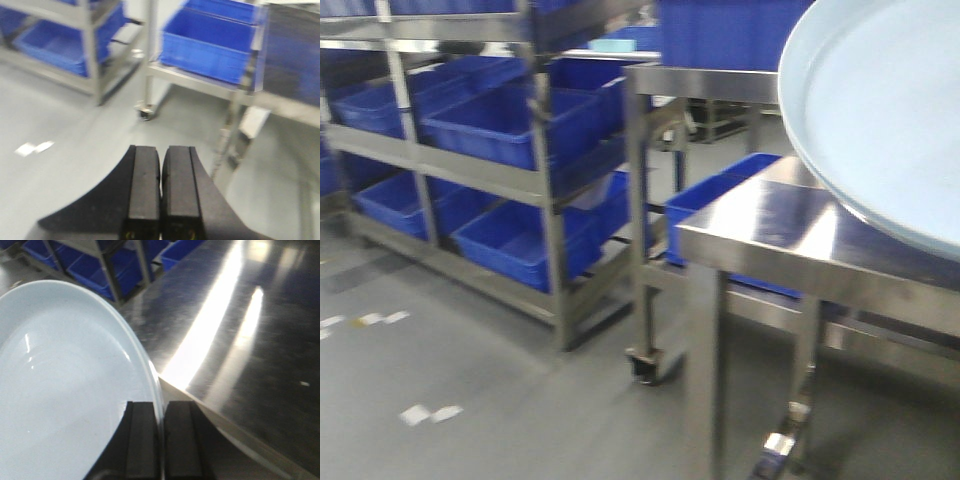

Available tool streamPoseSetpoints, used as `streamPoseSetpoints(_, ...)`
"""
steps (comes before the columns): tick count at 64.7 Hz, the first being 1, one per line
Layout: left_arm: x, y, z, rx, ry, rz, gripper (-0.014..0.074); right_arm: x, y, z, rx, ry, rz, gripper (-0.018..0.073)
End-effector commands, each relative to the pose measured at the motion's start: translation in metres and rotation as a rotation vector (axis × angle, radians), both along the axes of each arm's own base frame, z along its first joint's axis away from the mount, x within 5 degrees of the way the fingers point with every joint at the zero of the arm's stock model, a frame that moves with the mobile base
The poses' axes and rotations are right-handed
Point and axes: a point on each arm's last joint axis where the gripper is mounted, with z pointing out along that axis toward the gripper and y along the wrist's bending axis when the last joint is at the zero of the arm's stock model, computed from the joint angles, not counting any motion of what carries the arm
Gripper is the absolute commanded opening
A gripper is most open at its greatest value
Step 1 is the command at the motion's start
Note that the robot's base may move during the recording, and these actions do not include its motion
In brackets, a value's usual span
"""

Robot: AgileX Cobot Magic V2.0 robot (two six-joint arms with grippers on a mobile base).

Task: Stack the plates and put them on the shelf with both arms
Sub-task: 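Hold the plate stack raised in the right gripper while the base drives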

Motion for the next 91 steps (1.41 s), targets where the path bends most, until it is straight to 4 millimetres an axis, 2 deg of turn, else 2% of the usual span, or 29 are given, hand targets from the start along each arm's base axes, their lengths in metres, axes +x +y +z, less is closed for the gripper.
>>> streamPoseSetpoints(1,0.0029,-0.0007,0.0174,-0.040,-0.103,0.003,0.0086,0.0024,-0.0009,0.0184,0.014,-0.123,-0.012,0.0049)
streamPoseSetpoints(91,0.0029,-0.0007,0.0174,-0.040,-0.103,0.003,0.0086,0.0024,-0.0009,0.0184,0.014,-0.123,-0.012,0.0049)
